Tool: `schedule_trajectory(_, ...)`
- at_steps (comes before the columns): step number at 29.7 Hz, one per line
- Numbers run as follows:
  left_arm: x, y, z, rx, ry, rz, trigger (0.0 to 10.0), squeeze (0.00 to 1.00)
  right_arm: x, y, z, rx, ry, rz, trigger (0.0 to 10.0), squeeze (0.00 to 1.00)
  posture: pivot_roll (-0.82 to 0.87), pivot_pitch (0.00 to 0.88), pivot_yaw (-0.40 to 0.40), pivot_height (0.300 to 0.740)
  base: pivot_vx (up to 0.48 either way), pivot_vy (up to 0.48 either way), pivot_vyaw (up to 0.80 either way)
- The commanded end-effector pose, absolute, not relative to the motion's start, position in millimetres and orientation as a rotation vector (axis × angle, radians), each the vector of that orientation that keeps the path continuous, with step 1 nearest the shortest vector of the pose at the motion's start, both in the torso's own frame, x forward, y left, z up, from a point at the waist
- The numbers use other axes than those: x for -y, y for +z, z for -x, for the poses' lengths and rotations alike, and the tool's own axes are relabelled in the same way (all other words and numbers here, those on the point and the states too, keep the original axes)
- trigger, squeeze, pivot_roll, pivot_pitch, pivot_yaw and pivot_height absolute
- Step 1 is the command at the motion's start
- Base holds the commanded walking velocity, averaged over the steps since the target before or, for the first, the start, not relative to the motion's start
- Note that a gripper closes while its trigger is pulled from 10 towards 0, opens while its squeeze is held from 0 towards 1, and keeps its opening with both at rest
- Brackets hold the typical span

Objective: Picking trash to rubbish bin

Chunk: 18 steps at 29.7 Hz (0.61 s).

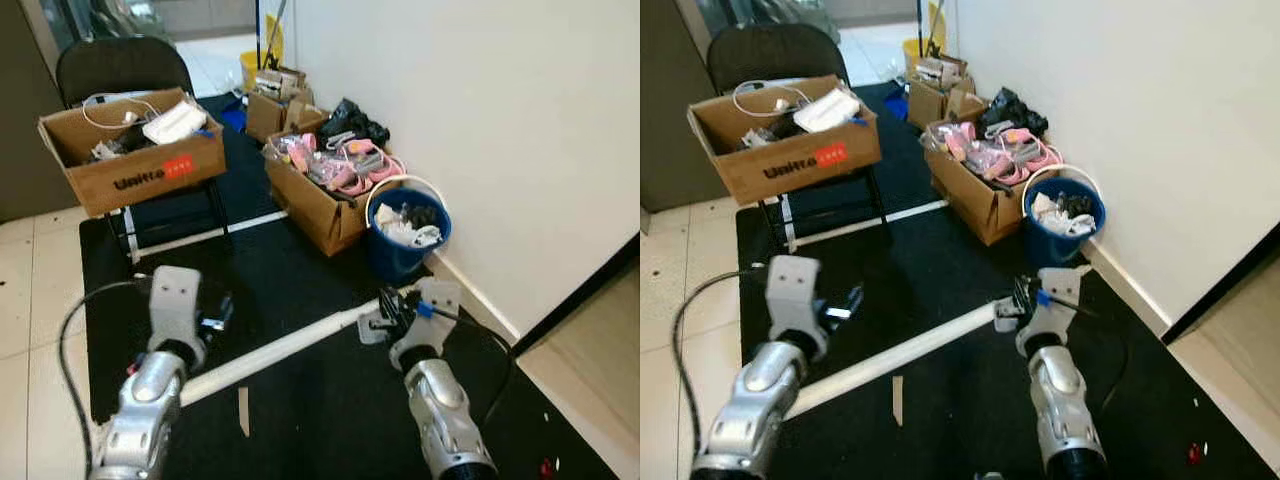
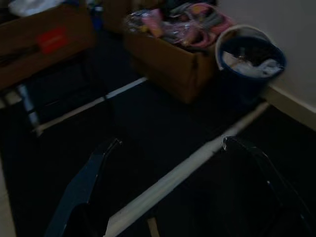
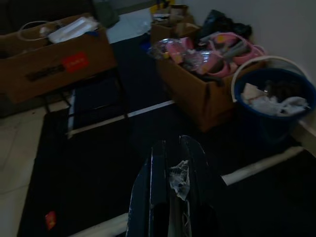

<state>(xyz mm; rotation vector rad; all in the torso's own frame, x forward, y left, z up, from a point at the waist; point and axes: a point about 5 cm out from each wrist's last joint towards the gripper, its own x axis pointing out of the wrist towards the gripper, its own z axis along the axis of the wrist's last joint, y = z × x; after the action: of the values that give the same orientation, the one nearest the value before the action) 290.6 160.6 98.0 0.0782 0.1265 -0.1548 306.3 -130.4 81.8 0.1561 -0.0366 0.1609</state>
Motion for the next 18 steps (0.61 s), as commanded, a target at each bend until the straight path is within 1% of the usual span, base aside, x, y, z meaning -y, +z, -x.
schedule_trajectory(1, -147, 90, -291, -0.152, -0.200, -0.082, 10.0, 0.00, 121, 72, -303, 0.008, 0.207, -0.135, 10.0, 0.00, 0.02, 0.116, -0.008, 0.740, 0.000, 0.000, 0.00)
schedule_trajectory(7, -148, 90, -292, -0.138, -0.197, -0.084, 10.0, 0.00, 116, 71, -301, 0.004, 0.225, -0.142, 10.0, 0.00, 0.03, 0.122, -0.011, 0.740, 0.000, 0.000, 0.00)
schedule_trajectory(14, -139, 92, -298, -0.103, -0.214, -0.085, 10.0, 0.00, 102, 73, -303, 0.015, 0.271, -0.155, 10.0, 0.00, 0.03, 0.119, -0.009, 0.740, 0.000, 0.000, 0.00)
schedule_trajectory(16, -144, 92, -297, -0.101, -0.200, -0.089, 10.0, 0.00, 103, 73, -303, 0.019, 0.272, -0.150, 10.0, 0.00, 0.03, 0.120, -0.007, 0.740, 0.000, 0.000, 0.00)
schedule_trajectory(18, -162, 93, -292, -0.105, -0.157, -0.107, 10.0, 0.00, 112, 73, -303, 0.022, 0.246, -0.148, 10.0, 0.00, 0.03, 0.119, -0.003, 0.740, 0.000, 0.000, 0.00)
